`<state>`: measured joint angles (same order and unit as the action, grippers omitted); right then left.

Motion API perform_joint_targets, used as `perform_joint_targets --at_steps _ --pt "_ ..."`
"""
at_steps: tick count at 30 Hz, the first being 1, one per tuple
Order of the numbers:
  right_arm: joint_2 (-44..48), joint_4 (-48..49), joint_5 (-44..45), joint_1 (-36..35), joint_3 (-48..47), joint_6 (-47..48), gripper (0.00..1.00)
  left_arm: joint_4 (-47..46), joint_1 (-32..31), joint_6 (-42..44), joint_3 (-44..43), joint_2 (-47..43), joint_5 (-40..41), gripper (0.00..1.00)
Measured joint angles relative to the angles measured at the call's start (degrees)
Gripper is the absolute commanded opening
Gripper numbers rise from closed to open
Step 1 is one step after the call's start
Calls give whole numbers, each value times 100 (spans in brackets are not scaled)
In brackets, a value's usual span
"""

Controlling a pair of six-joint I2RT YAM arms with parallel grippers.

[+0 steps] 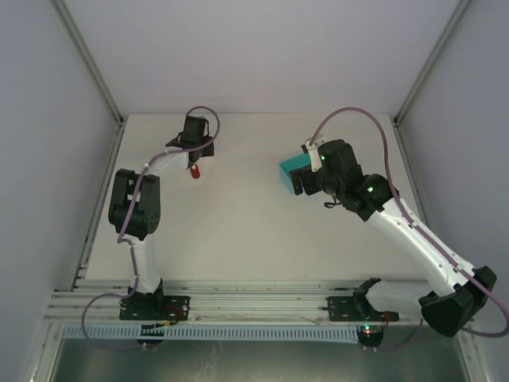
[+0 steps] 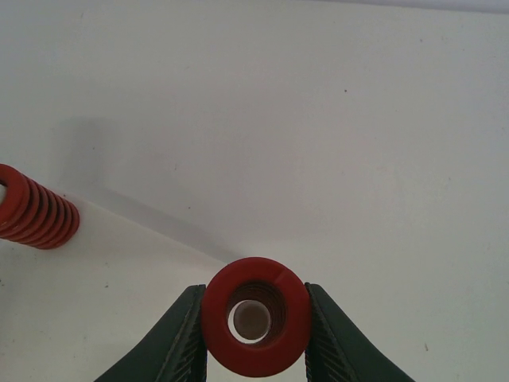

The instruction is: Install the large spring

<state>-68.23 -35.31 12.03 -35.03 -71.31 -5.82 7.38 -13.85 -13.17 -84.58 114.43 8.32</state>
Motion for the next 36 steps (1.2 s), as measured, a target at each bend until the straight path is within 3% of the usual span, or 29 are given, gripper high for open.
perform_joint_targets --at_steps 3,6,15,23,25,27,31,36 --pt "0 -9 7 -2 -2 0 99 -11 -2 0 0 72 2 15" --pt "0 -24 11 2 -2 0 99 -28 0 -2 0 138 -2 30" --pt "0 -39 11 15 -2 -11 99 -35 0 -15 4 127 2 54" --pt "24 55 160 192 39 -103 99 -33 -2 -179 227 -520 4 73" --pt "81 170 367 295 151 -153 99 -37 -2 -229 278 -774 4 83" --pt "98 240 595 444 251 -177 99 -37 -2 -326 358 -1091 7 99" --pt "96 551 1038 859 616 -153 99 -151 -4 -490 704 -1786 7 99" --pt "96 1172 1296 1523 1401 -155 99 -730 -17 -437 1757 -2699 68 99"
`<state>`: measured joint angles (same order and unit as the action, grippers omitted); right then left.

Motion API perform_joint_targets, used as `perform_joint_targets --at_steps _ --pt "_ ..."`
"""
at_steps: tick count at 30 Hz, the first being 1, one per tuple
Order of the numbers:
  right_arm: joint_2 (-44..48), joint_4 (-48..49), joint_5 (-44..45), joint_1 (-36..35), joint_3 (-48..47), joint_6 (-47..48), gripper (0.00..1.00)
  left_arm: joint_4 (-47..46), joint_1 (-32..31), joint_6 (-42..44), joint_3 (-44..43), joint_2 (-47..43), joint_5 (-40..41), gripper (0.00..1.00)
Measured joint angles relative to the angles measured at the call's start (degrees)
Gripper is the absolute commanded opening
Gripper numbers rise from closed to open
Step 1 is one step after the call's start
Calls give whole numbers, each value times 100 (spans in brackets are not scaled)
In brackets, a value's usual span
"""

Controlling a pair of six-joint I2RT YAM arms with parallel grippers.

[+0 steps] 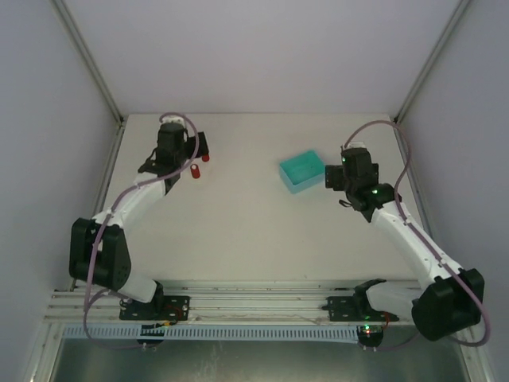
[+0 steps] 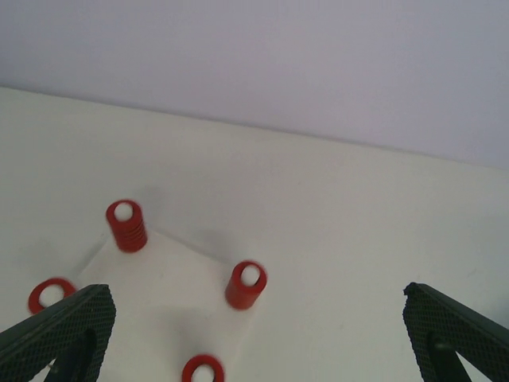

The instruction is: Install the large spring

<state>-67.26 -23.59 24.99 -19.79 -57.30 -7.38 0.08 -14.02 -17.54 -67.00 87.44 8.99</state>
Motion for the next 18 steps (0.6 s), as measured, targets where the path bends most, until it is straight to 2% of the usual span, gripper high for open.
perform_joint_targets --at_steps 5,9,13,18 --pt "-70 673 -63 837 715 -129 99 -667 -42 588 1054 -275 269 99" --pt "-380 1582 -323 1412 1191 -210 99 -1403 -33 1145 1768 -245 723 99" --pt "-914 2583 -675 1681 1626 -208 99 -2275 166 1528 2262 -39 907 99" --pt "-1617 3486 -1169 1867 1764 -164 99 -3062 629 1552 2546 356 896 99"
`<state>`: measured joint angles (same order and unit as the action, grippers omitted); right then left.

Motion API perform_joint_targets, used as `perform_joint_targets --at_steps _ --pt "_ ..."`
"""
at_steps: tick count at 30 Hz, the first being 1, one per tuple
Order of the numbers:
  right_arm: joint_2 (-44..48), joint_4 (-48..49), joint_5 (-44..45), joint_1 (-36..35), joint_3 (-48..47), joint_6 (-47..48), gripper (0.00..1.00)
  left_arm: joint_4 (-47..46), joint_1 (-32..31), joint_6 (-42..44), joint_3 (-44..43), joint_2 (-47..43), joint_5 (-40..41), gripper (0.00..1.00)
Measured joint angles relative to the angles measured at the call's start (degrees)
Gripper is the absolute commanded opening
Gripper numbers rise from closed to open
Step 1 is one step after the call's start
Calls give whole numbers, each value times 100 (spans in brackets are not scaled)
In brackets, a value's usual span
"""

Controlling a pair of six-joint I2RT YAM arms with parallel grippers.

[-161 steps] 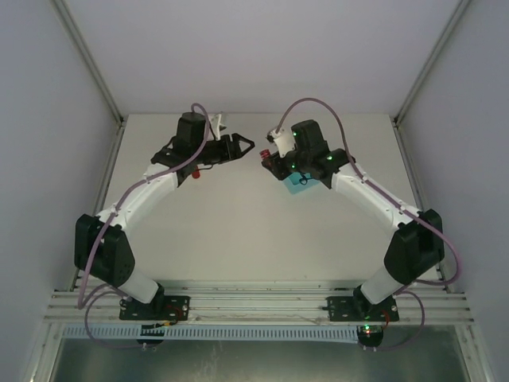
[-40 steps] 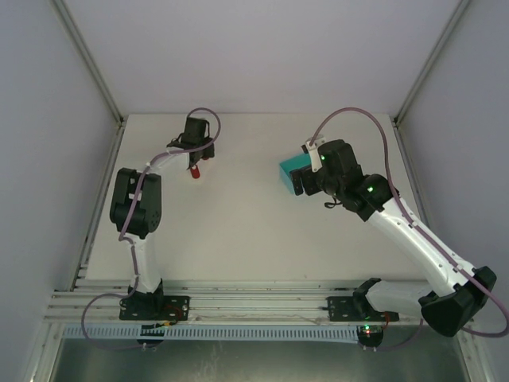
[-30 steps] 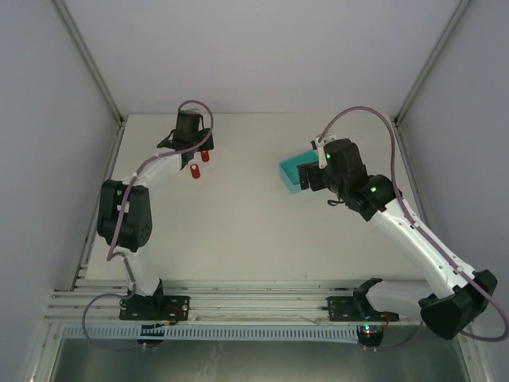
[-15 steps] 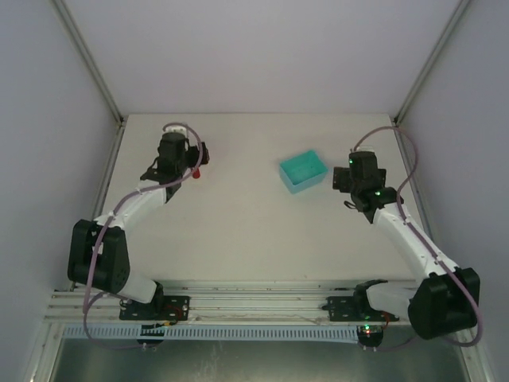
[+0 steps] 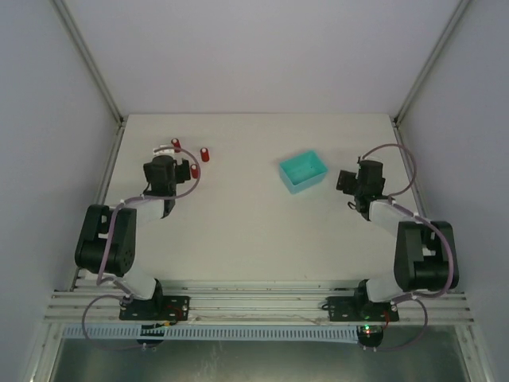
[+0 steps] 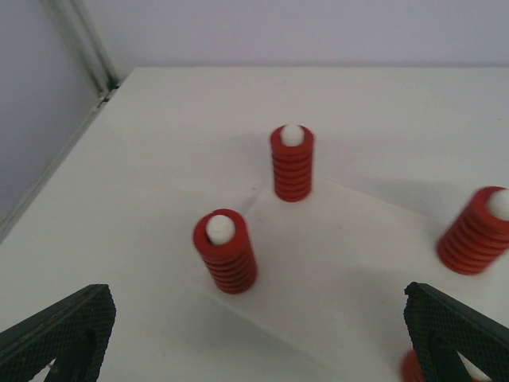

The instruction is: Install the large spring

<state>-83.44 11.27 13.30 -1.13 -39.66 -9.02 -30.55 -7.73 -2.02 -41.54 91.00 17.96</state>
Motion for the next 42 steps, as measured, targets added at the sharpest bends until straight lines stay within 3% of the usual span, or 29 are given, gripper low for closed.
perform_joint_targets --at_steps 13,16,19,23,27,30,34,42 --pt "-1213 1572 -807 369 -562 490 99 -2184 234 94 168 997 -365 99" --pt "-1283 1504 -927 402 -573 667 99 -2146 234 118 173 1005 -492 99" --pt "-1082 828 -1045 409 -820 1043 99 -1768 232 197 122 802 -726 99" --pt "-192 343 -1126 470 -702 1320 99 -1010 214 240 120 179 -796 99" --pt "542 514 -1375 610 -96 1235 99 -678 208 234 455 -590 -656 99" --pt "339 767 -1539 643 240 981 99 -820 262 229 1078 -992 -592 99" --pt "-162 1161 -1685 643 555 717 99 -1375 409 214 1746 -813 -612 99" --pt "-463 2385 -1836 411 1150 758 99 -2503 538 168 2041 -251 -964 99"
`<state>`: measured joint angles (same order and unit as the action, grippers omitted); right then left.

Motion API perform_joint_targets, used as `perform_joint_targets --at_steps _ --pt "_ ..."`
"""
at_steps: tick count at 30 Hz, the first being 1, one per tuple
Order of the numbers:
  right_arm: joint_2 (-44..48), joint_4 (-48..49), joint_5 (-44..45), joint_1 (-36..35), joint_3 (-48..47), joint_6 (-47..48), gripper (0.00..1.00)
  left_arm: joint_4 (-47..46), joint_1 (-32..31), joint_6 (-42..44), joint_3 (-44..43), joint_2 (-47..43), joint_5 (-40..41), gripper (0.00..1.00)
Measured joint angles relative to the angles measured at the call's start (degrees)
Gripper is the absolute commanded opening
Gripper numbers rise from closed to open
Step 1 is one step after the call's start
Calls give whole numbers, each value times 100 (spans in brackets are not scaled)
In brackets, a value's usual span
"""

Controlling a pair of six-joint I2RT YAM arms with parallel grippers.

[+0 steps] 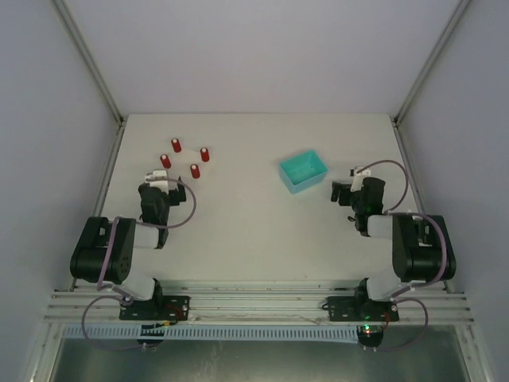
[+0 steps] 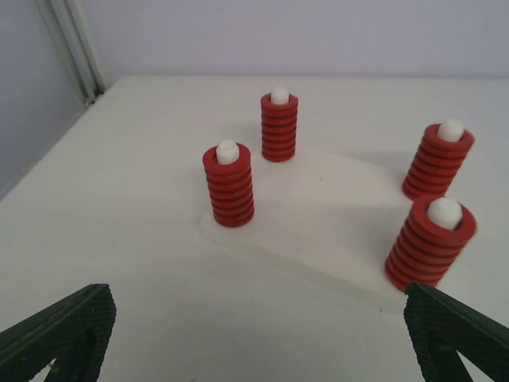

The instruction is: Install the large spring

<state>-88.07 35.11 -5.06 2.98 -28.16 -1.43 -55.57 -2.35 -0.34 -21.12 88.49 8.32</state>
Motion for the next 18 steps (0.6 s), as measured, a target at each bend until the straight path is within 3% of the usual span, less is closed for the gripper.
perform_joint_targets --at_steps 3,18 --pt "-151 525 111 -173 199 52 99 -850 13 -7 514 -28 -92 99" --pt "-223 1196 1814 -570 321 15 99 -1488 33 -76 686 50 -136 99"
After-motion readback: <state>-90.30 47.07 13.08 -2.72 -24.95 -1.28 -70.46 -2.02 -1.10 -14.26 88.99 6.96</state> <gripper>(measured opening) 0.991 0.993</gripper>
